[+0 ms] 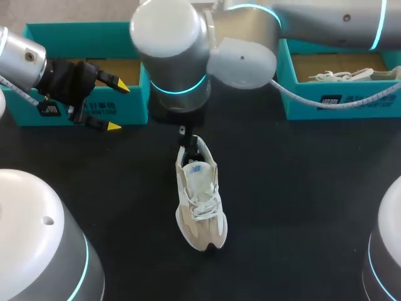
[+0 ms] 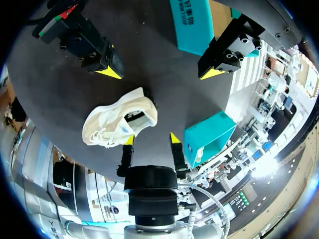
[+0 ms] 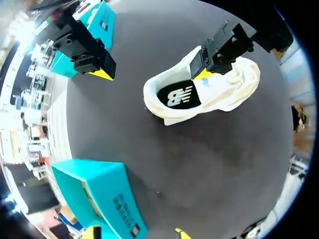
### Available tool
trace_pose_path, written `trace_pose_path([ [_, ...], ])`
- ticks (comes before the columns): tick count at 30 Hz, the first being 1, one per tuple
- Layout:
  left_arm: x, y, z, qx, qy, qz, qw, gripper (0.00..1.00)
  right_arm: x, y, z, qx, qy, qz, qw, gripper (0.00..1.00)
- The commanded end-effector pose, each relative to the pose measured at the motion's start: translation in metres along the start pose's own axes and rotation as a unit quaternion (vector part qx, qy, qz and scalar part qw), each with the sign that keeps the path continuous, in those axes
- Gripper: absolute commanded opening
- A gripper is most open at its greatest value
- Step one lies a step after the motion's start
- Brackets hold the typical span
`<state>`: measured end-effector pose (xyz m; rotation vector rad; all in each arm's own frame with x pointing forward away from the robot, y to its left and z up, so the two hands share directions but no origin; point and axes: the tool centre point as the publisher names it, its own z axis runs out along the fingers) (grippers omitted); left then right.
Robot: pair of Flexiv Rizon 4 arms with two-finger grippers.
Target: Take the shoe out of the shoebox, open the shoe tongue, remove and reinsert the insole, then place the shoe into the shoebox
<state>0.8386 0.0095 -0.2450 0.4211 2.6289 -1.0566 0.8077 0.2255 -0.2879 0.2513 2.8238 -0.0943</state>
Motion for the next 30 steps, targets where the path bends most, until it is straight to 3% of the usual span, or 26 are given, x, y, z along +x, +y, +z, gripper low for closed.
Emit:
trace_pose_path([
  [1,0.001,0.0,0.0,-0.001,0.001,0.0,1.0,1.0,-0.005,0.011,0.031,-0.011,0.01,-0.001,1.0,1.0],
  [13,0.001,0.0,0.0,-0.001,0.001,0.0,1.0,1.0,-0.005,0.01,0.073,0.002,0.008,-0.025,1.0,1.0],
  [16,0.001,0.0,0.0,-0.001,0.001,0.0,1.0,1.0,-0.004,0.01,0.078,0.011,0.013,-0.035,0.999,0.78],
  [22,0.001,0.0,0.0,-0.001,0.001,0.0,1.0,1.0,-0.002,0.015,0.087,0.014,0.018,-0.037,0.999,0.7],
  [24,0.001,0.0,0.0,-0.001,0.001,0.0,1.0,1.0,-0.003,0.016,0.089,0.015,0.018,-0.036,0.999,0.53],
  [27,0.001,0.0,0.0,-0.001,0.001,0.0,1.0,1.0,-0.005,0.017,0.09,0.017,0.018,-0.036,0.999,0.4],
  [30,0.001,0.0,0.0,-0.001,0.001,0.0,1.0,1.0,-0.005,0.017,0.092,0.018,0.019,-0.04,0.999,0.14],
])
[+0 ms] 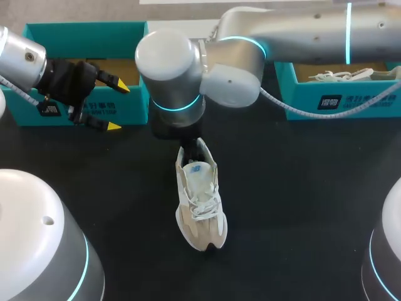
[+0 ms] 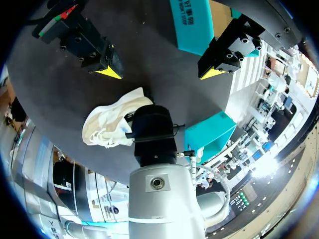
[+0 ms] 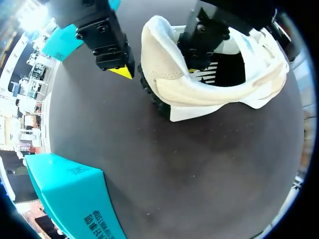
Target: Take the shoe out of the shoebox, open the shoe tongue, remove and reinsert the insole, then place the shoe into the shoebox
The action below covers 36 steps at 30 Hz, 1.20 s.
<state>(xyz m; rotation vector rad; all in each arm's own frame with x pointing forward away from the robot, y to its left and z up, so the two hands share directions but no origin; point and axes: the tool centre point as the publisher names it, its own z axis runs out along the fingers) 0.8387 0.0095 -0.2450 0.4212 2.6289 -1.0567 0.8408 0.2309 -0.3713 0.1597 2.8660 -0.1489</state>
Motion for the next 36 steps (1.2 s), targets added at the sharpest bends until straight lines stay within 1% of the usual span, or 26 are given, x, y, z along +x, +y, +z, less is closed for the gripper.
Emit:
trace_pose_path([
  [1,0.001,0.0,0.0,-0.001,0.001,0.0,1.0,1.0,-0.001,0.003,0.003,0.004,0.002,-0.005,1.0,0.0],
  [5,0.001,0.0,0.0,-0.001,0.001,0.0,1.0,1.0,0.0,0.0,0.005,0.016,-0.003,0.0,1.0,0.0],
  [7,0.001,0.0,0.0,-0.001,0.001,0.0,1.0,1.0,-0.001,-0.004,0.003,0.036,-0.008,0.013,0.999,0.0],
  [9,0.001,0.0,0.0,-0.001,0.001,0.0,1.0,1.0,-0.003,-0.007,-0.007,0.036,-0.011,0.032,0.999,0.0],
  [10,0.001,0.0,0.0,-0.001,0.001,0.0,1.0,1.0,-0.004,-0.01,-0.013,0.043,-0.013,0.032,0.998,0.0],
  [12,0.001,0.0,0.0,-0.001,0.001,0.0,1.0,1.0,-0.006,-0.015,-0.028,0.029,-0.006,0.04,0.999,0.0],
  [13,0.001,0.0,0.0,-0.001,0.001,0.0,1.0,1.0,-0.007,-0.018,-0.037,0.031,-0.008,0.036,0.999,0.0],
  [15,0.001,0.0,0.0,-0.001,0.001,0.0,1.0,1.0,-0.009,-0.026,-0.059,0.02,0.001,0.029,0.999,0.0],
  [17,0.001,0.0,0.0,-0.001,0.001,0.0,1.0,1.0,-0.012,-0.035,-0.083,-0.008,0.002,0.031,0.999,0.0],
  [19,0.001,0.0,0.0,-0.001,0.001,0.0,1.0,1.0,-0.016,-0.046,-0.107,-0.018,0.004,0.018,1.0,0.0],
  [20,0.001,0.0,0.0,-0.001,0.001,0.0,1.0,1.0,-0.019,-0.05,-0.12,-0.035,0.007,0.018,0.999,0.0],
  [21,0.001,0.0,0.0,-0.001,0.001,0.0,1.0,1.0,-0.021,-0.053,-0.131,-0.034,0.008,0.006,0.999,0.0],
  [23,0.001,0.0,0.0,-0.001,0.001,0.0,1.0,1.0,-0.026,-0.058,-0.152,-0.05,0.002,-0.004,0.999,0.0],
  [24,0.001,0.0,0.0,-0.001,0.001,0.0,1.0,1.0,-0.03,-0.061,-0.16,-0.044,0.001,-0.01,0.999,0.0],
  [26,0.001,0.0,0.0,-0.001,0.001,0.0,1.0,1.0,-0.036,-0.065,-0.175,-0.046,-0.002,-0.017,0.999,0.0],
  [29,0.001,0.0,0.0,-0.001,0.001,0.0,1.0,1.0,-0.045,-0.07,-0.191,-0.046,-0.004,-0.026,0.999,0.0],
  [31,0.001,0.0,0.0,-0.001,0.001,0.0,1.0,1.0,-0.052,-0.076,-0.201,-0.052,-0.009,-0.03,0.998,0.0],
  [36,0.001,0.0,0.0,-0.001,0.001,0.0,1.0,1.0,-0.064,-0.09,-0.226,-0.044,-0.03,-0.043,0.998,0.0],
])
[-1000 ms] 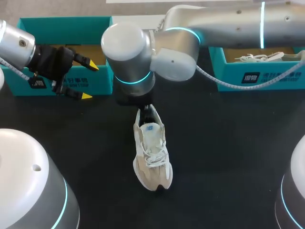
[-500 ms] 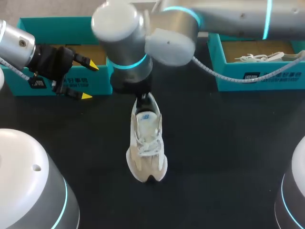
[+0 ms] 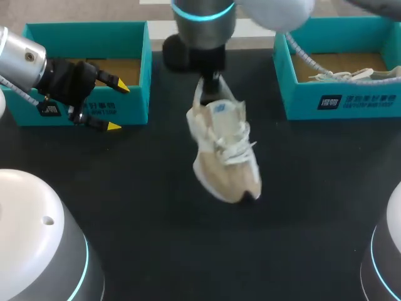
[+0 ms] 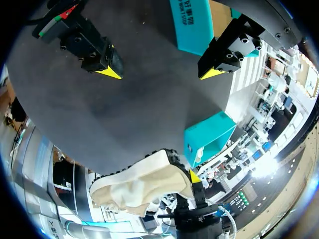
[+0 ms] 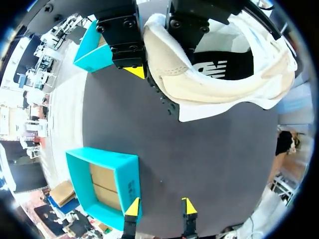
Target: Take the shoe out of the shoebox, open the shoe tongue, remove and reinsert the insole, then place the shoe into the shoebox
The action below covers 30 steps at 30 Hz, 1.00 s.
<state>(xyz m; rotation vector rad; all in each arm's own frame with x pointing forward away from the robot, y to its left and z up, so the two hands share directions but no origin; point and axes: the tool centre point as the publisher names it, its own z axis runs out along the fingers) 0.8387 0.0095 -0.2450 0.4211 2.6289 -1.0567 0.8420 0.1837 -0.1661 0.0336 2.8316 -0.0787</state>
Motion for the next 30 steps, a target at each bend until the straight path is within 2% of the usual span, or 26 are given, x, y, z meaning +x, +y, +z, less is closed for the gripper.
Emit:
trace_pose_path([
  [1,0.001,0.0,0.0,-0.001,0.001,0.0,1.0,1.0,-0.005,-0.026,-0.04,-0.011,-0.014,-0.008,1.0,0.0],
  [3,0.001,0.0,0.0,-0.001,0.001,0.0,1.0,1.0,-0.009,-0.031,-0.045,-0.004,-0.025,0.008,1.0,0.0],
  [20,0.001,0.0,0.0,-0.001,0.001,0.0,1.0,1.0,-0.009,-0.031,-0.045,-0.004,-0.025,0.008,1.0,0.0],
  [24,0.001,0.0,0.0,-0.001,0.001,0.0,1.0,1.0,-0.03,-0.064,-0.046,0.017,-0.016,-0.006,1.0,0.0],
  [30,0.001,0.0,0.0,-0.001,0.001,0.0,1.0,1.0,-0.07,-0.137,-0.041,0.05,-0.015,-0.032,0.998,0.0],
])
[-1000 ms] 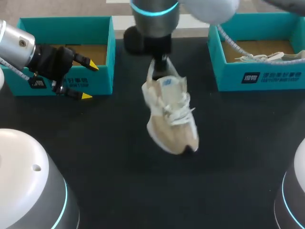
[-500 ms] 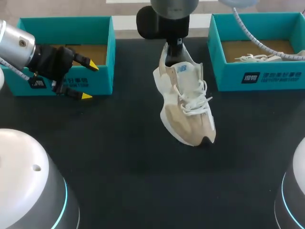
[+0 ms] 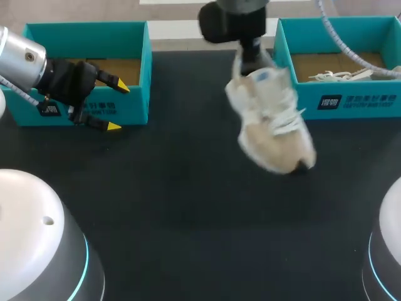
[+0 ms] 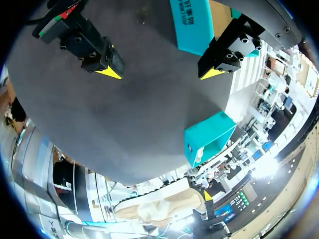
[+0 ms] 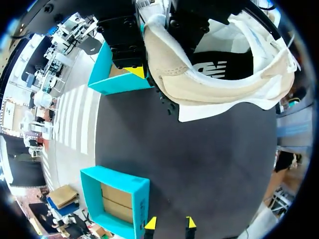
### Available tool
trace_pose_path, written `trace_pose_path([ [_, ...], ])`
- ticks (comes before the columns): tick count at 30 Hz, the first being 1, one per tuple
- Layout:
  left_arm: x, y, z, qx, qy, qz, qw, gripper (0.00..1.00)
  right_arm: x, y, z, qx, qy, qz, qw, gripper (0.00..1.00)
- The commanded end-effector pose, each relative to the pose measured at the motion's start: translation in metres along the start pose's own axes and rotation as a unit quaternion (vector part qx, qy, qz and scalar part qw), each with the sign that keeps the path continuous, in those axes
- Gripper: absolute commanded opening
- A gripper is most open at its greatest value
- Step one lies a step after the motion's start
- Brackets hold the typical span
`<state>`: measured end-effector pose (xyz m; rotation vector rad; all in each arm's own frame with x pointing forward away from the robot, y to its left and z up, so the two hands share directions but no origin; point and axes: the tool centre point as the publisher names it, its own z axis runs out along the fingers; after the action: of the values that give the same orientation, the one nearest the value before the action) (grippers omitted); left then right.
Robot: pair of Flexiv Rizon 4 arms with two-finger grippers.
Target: Take the shoe out of the shoebox, open the shoe tongue, remove and reinsert the insole, then place the shoe into the shoebox
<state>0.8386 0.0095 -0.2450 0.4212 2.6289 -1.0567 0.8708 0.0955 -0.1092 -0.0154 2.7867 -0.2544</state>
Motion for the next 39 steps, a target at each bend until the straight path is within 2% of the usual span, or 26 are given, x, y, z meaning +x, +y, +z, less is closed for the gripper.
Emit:
trace_pose_path([
  [1,0.001,0.0,0.0,-0.001,0.001,0.0,1.0,1.0,-0.029,-0.062,0.009,-0.004,0.002,0.0,1.0,0.0],
  [6,0.001,0.0,0.0,-0.001,0.001,0.0,1.0,1.0,-0.062,-0.119,0.026,0.031,-0.004,0.009,0.999,0.0],
  [9,0.001,0.0,0.0,-0.001,0.001,0.0,1.0,1.0,-0.078,-0.142,0.033,0.031,-0.013,0.019,0.999,0.0],
  [28,0.001,0.0,0.0,-0.001,0.001,0.0,1.0,1.0,-0.078,-0.142,0.033,0.031,-0.013,0.019,0.999,0.0],
  [33,0.001,0.0,0.0,-0.001,0.001,0.0,1.0,1.0,-0.095,-0.176,0.059,0.055,0.007,0.024,0.998,0.0],
  [39,0.001,0.0,0.0,-0.001,0.001,0.0,1.0,1.0,-0.131,-0.225,0.093,0.079,0.017,0.04,0.996,0.0],
])
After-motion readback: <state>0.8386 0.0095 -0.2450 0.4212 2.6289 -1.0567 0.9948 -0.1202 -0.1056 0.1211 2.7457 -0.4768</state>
